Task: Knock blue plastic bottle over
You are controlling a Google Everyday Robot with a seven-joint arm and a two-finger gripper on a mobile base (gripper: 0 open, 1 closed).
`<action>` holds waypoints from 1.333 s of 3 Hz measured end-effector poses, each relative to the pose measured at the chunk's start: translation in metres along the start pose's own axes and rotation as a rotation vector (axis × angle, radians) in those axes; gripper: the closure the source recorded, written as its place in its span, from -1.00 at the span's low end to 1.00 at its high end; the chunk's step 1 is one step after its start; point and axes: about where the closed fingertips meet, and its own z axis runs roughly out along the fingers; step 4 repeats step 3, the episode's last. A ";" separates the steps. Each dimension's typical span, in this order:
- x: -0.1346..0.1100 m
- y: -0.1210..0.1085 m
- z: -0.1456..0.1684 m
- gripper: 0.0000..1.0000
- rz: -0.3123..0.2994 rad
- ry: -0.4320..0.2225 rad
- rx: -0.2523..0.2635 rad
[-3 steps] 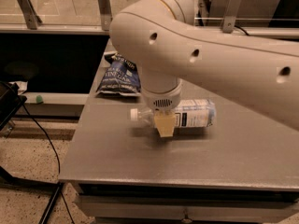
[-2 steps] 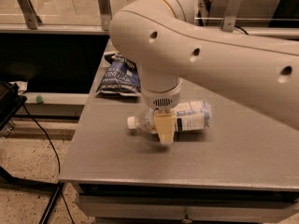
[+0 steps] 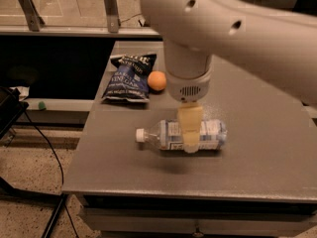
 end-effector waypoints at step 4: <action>0.058 -0.032 -0.097 -1.00 -0.088 -0.399 0.109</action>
Offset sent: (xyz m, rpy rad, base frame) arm 0.0280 -0.1114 0.1494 0.6005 -0.1541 0.1464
